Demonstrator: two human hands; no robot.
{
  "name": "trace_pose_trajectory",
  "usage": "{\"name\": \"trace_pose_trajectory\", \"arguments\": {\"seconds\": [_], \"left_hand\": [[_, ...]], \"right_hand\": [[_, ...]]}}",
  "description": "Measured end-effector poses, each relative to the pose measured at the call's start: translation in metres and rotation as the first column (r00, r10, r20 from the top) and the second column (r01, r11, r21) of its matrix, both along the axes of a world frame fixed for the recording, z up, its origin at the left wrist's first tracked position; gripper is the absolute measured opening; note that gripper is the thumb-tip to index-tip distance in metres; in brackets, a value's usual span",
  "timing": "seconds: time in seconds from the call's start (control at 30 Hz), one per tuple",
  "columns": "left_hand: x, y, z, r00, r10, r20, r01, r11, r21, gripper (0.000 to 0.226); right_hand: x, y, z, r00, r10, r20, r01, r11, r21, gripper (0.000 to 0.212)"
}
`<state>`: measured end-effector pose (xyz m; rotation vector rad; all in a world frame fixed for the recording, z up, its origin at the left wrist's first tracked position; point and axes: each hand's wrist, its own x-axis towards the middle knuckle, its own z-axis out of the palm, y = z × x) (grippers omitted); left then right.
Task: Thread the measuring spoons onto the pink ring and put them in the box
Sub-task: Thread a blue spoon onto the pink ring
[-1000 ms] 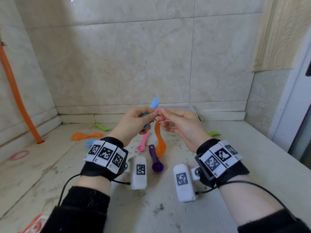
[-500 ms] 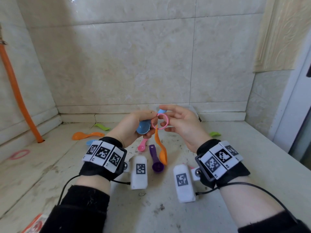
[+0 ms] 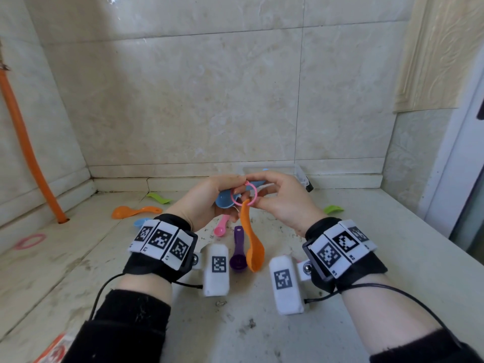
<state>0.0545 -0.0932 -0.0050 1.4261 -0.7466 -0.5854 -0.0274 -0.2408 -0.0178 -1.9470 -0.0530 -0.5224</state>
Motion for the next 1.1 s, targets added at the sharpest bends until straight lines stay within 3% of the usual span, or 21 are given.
{"name": "trace_pose_trajectory", "arguments": {"seconds": [0.1, 0.23, 0.5, 0.63, 0.7, 0.83, 1.1], "left_hand": [[0.000, 0.001, 0.001, 0.998, -0.031, 0.048, 0.030, 0.999, 0.024, 0.020], [-0.001, -0.001, 0.002, 0.995, -0.018, 0.093, 0.020, 1.000, -0.021, 0.026], [-0.003, -0.002, 0.004, 0.986, 0.112, 0.124, -0.103, 0.991, -0.083, 0.026], [-0.001, 0.000, 0.008, 0.960, 0.256, 0.117, -0.227, 0.950, -0.213, 0.029], [0.001, 0.003, 0.010, 0.945, 0.311, 0.101, -0.278, 0.926, -0.254, 0.029], [0.004, 0.003, 0.006, 0.918, 0.361, 0.163, -0.333, 0.926, -0.178, 0.026], [0.001, 0.000, 0.005, 0.937, 0.308, 0.167, -0.286, 0.947, -0.145, 0.027]], "right_hand": [[0.002, -0.003, -0.003, 1.000, -0.006, -0.021, 0.007, 1.000, 0.022, 0.033], [0.008, -0.006, -0.005, 0.985, -0.171, -0.028, 0.171, 0.985, -0.006, 0.022], [0.009, -0.010, -0.007, 0.944, -0.276, -0.182, 0.282, 0.959, 0.006, 0.030], [0.006, -0.013, -0.009, 0.921, -0.254, -0.294, 0.287, 0.955, 0.074, 0.039], [0.006, -0.014, -0.009, 0.913, -0.282, -0.296, 0.318, 0.945, 0.081, 0.034], [0.009, -0.013, -0.005, 0.913, -0.334, -0.234, 0.375, 0.914, 0.155, 0.027], [0.011, -0.013, -0.005, 0.938, -0.291, -0.190, 0.328, 0.920, 0.213, 0.031]]}}
